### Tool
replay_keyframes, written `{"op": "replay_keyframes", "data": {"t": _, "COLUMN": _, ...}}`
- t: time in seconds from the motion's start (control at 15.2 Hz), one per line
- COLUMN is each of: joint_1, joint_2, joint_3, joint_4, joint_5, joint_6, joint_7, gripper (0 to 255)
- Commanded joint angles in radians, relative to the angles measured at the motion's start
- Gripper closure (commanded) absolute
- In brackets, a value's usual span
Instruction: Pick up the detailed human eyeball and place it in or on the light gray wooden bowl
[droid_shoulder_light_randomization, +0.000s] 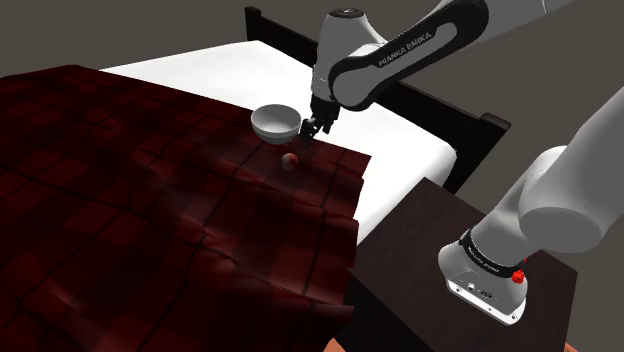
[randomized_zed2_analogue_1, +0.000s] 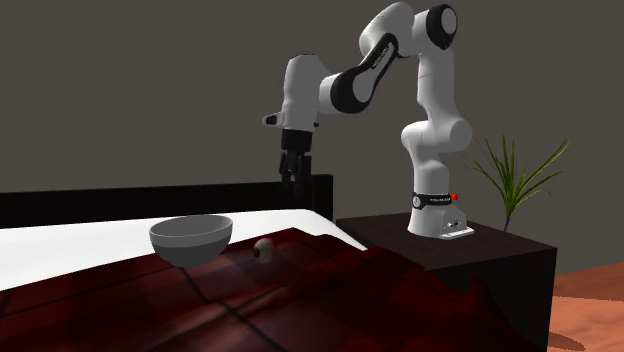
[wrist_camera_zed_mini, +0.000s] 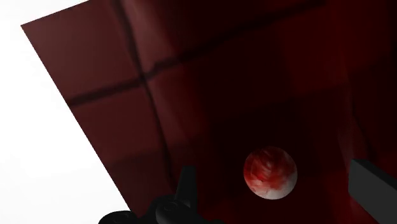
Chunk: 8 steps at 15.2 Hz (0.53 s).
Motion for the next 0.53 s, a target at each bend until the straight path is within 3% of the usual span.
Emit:
{"op": "replay_keyframes", "data": {"t": 0.0, "joint_1": 0.006, "joint_2": 0.078, "joint_3": 0.004, "joint_4": 0.039, "joint_5": -0.016, "joint_6": 0.041, "joint_7": 0.02, "gripper": 0}}
{"op": "replay_keyframes", "data": {"t": 0.46, "joint_1": 0.041, "joint_2": 0.343, "joint_3": -0.003, "joint_4": 0.211, "joint_5": -0.074, "joint_6": 0.136, "joint_7": 0.084, "gripper": 0}}
